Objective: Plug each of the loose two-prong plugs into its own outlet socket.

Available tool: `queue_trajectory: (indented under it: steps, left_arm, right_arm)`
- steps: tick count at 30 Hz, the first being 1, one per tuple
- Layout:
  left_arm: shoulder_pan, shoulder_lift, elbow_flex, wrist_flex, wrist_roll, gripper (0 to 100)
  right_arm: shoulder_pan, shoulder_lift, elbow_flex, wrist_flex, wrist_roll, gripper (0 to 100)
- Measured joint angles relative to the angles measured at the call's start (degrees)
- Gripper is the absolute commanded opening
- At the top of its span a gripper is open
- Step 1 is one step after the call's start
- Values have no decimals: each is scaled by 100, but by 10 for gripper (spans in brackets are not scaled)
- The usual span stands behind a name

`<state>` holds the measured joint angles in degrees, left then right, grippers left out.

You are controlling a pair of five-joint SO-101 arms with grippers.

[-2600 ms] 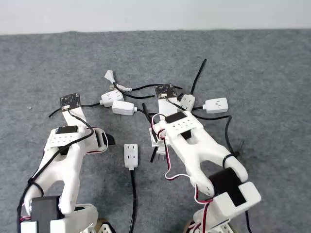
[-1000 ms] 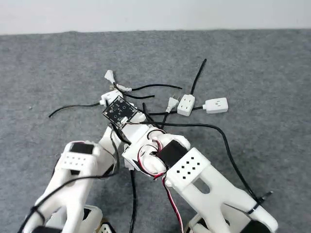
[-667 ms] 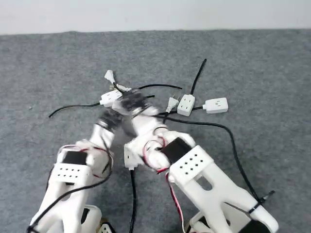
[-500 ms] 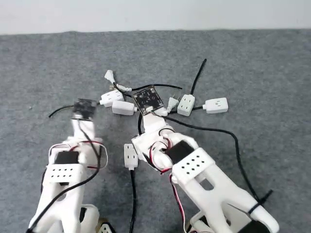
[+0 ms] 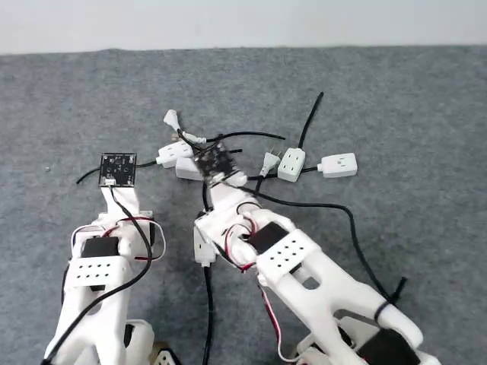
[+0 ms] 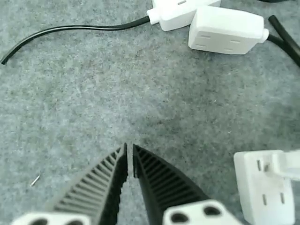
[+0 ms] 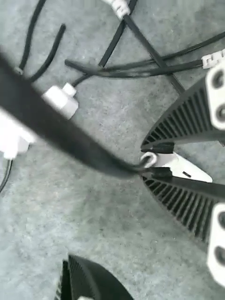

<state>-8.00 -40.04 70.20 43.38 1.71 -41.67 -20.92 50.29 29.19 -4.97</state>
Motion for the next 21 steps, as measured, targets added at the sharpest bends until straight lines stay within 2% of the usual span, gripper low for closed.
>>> queue_trajectory:
  steps: [8,21]
  left_arm:
    - [-44,0,0,0,0,13]
    - [-44,0,0,0,0,13]
  right_arm:
    - [-18,44,-9,-44,105,8]
    - [-18,44,-18,-44,1398,8]
